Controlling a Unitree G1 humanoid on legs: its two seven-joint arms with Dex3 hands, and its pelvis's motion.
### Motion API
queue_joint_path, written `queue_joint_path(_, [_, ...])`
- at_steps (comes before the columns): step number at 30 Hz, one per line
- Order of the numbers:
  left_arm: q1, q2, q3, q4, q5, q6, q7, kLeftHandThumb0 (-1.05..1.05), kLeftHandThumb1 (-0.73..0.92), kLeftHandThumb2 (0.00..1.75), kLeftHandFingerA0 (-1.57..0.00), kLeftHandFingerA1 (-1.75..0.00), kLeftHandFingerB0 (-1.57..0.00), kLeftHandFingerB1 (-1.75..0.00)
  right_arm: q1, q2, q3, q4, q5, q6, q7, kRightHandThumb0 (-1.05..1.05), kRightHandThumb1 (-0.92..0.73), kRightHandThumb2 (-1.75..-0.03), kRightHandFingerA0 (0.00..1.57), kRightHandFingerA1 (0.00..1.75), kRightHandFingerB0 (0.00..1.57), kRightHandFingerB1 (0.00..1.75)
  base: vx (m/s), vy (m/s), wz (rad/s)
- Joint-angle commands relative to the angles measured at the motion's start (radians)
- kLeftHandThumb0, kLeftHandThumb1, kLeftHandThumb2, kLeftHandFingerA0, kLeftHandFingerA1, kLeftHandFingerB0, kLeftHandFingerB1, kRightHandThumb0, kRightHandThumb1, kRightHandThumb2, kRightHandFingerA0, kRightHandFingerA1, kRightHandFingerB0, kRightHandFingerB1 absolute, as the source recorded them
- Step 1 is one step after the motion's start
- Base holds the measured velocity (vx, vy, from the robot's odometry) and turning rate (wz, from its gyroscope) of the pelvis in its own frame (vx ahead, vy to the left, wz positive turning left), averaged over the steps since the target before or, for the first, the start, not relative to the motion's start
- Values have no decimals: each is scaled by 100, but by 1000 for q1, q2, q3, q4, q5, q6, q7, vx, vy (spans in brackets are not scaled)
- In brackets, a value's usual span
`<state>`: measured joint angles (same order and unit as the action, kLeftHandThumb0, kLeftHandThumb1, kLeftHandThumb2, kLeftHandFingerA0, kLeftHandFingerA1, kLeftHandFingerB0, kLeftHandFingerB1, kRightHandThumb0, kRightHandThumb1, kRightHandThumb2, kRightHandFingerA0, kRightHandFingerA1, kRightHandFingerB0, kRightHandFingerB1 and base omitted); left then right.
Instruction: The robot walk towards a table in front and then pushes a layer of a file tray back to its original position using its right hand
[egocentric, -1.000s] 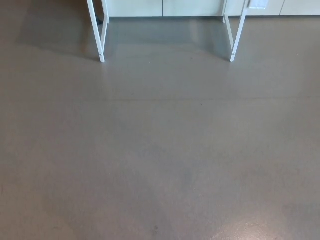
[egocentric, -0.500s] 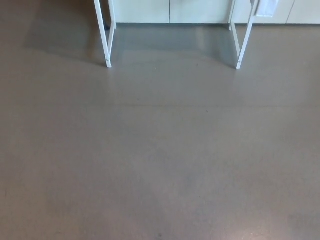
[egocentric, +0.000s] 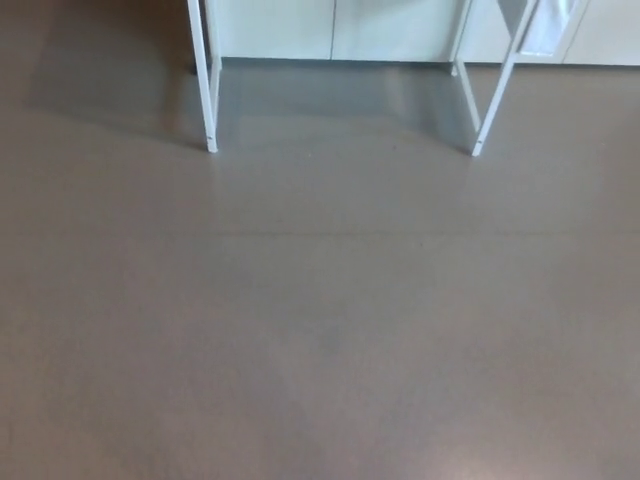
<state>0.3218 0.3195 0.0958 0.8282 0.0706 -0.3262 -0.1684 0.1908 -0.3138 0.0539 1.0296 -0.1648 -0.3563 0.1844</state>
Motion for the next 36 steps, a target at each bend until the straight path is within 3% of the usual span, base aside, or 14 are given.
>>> queue_joint_path(1, [-7,8,-8,22,6,-39,4,-23,67,60,-54,-42,-37,-36,2,-25,0,-8,-3,-3,-3,-50,-61,-59,70,49,44,36,150,-179,12])
queue_joint_path(8, [7,2,-3,-7,-11,-23,-7,-23,68,60,-51,-41,-36,-36,-8,-20,-2,20,3,-6,-6,-48,-61,-59,71,51,44,36,263,-237,27])
queue_joint_path(9, [6,2,-3,-9,-9,-18,-3,-23,67,60,-51,-40,-36,-36,-2,-21,0,1,2,0,-7,-52,-51,-84,63,60,36,48,235,-33,1])
queue_joint_path(10, [7,3,-4,-12,-8,-16,-1,-24,67,60,-51,-41,-36,-36,-1,-22,3,-4,-1,0,-9,-48,-62,-60,70,49,43,36,263,-14,2])
queue_joint_path(12, [10,1,-3,-21,-9,-10,-2,-23,67,60,-51,-41,-36,-35,-5,-23,4,8,-2,-6,-10,-53,-50,-84,65,62,38,49,278,46,-15])
queue_joint_path(13, [14,1,-2,-31,-12,-5,-4,-22,68,60,-51,-41,-36,-36,-4,-22,2,9,1,-9,-7,-49,-62,-59,71,49,43,35,261,96,-22])
queue_joint_path(14, [13,0,0,-28,-14,-7,-6,-22,67,60,-52,-41,-37,-36,-3,-21,1,9,4,-8,-5,-54,-51,-84,63,60,37,49,261,95,-21])
queue_joint_path(23, [6,8,-9,-9,6,-28,16,-23,67,60,-53,-41,-37,-36,-6,-23,6,21,-7,-27,-30,-54,-51,-85,58,59,36,49,319,208,-21])
queue_joint_path(24, [1,7,-9,-2,7,-27,19,-23,67,60,-53,-41,-37,-36,-11,-24,7,28,-9,-28,-32,-54,-51,-85,58,59,36,49,183,197,-2])
queue_joint_path(25, [1,7,-11,-3,10,-24,23,-23,67,60,-52,-41,-37,-36,-11,-24,6,28,-7,-27,-32,-50,-61,-60,65,46,44,36,184,173,-5])
queue_joint_path(27, [5,10,-12,0,11,-36,25,-22,67,60,-49,-40,-37,-36,-6,-23,8,17,-7,-16,-35,-55,-50,-84,56,57,38,49,208,155,5])
queue_joint_path(32, [18,9,-9,-27,2,-21,19,-22,68,60,-48,-39,-37,-35,5,-25,12,-5,-11,-14,-37,-55,-50,-84,56,57,37,49,199,39,5])
queue_joint_path(33, [13,10,-11,-15,6,-24,22,-23,67,60,-48,-39,-37,-35,-3,-25,15,11,-15,-16,-40,-53,-61,-59,62,46,43,35,215,-44,11])
queue_joint_path(36, [4,11,-14,1,13,-34,30,-23,67,60,-49,-39,-37,-36,-13,-21,11,26,-7,-21,-38,-49,-61,-60,64,46,43,36,297,-99,1])
